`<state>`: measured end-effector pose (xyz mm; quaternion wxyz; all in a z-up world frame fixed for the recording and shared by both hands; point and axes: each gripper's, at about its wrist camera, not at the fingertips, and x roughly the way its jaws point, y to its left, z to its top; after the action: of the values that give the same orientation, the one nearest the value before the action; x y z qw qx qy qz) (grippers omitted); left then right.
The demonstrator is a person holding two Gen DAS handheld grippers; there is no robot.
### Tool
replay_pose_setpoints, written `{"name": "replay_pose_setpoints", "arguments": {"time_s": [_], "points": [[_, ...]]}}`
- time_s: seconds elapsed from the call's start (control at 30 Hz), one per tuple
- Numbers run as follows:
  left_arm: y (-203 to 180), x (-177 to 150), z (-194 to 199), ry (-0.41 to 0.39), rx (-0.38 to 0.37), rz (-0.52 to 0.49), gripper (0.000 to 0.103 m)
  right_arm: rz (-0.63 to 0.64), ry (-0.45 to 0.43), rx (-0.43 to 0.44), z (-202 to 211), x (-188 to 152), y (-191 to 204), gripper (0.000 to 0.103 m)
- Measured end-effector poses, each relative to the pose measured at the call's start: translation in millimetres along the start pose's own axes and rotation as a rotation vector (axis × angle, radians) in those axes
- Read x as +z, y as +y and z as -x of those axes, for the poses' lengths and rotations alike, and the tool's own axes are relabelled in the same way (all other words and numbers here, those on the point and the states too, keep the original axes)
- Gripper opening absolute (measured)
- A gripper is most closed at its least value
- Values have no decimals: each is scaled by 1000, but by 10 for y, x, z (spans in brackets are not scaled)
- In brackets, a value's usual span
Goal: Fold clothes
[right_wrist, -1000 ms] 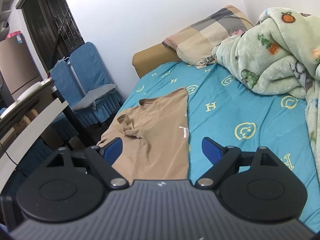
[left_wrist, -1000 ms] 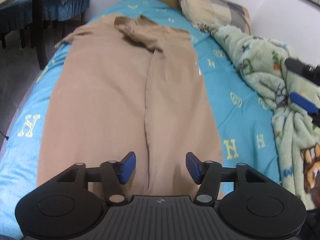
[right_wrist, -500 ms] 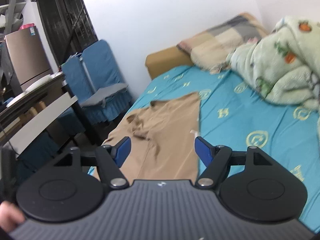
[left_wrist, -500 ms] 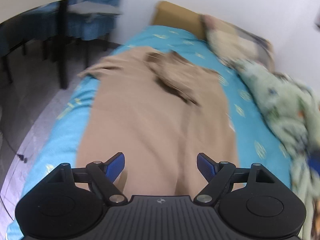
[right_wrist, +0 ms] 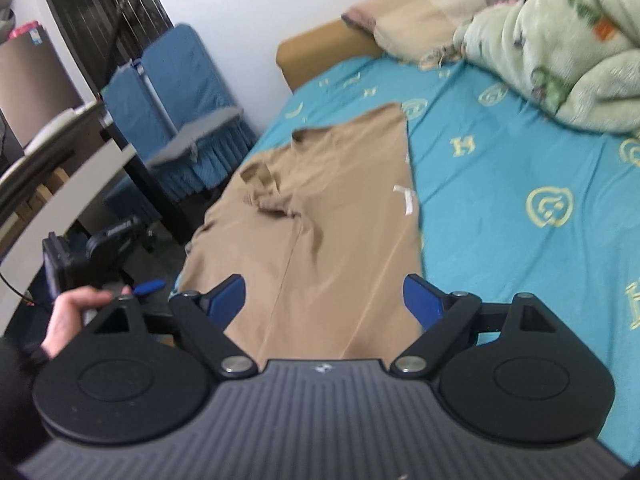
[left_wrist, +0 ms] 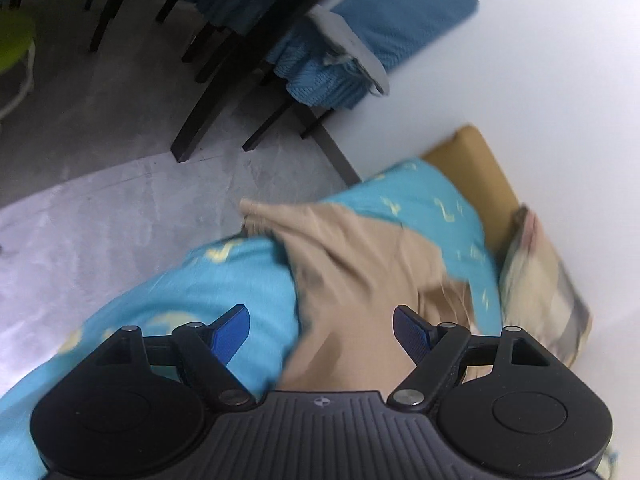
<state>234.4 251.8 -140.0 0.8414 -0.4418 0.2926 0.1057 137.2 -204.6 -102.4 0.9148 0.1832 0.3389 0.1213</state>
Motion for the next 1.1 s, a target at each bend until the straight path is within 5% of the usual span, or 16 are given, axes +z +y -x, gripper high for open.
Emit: {"name": "replay_pose_setpoints", "arguments": {"time_s": [0.17, 0.47, 0.5, 0.57, 0.67, 0.9, 1.1], "points": [[76, 313, -634, -14, -29, 49, 81, -12, 43, -13, -340, -7, 16, 87], [195, 467, -1406, 48, 83, 114, 80, -109, 117, -40, -871, 61, -136, 87], [212, 492, -1436, 44, 80, 136, 77, -112, 123, -41, -900, 58, -139, 87], [176, 556, -1460, 21, 94, 122, 52, -121, 130, -40, -935, 58, -139, 87], [-65, 628, -1469, -4, 139, -21, 9, -127, 123, -32, -934, 77, -137, 87], [-1380, 455, -943, -215, 200, -620, 8, -149, 43, -27, -735, 189, -164, 87], [-2664, -352, -566, -264, 140, -1055, 8, -201, -22, -13, -454, 235, -276, 87]]}}
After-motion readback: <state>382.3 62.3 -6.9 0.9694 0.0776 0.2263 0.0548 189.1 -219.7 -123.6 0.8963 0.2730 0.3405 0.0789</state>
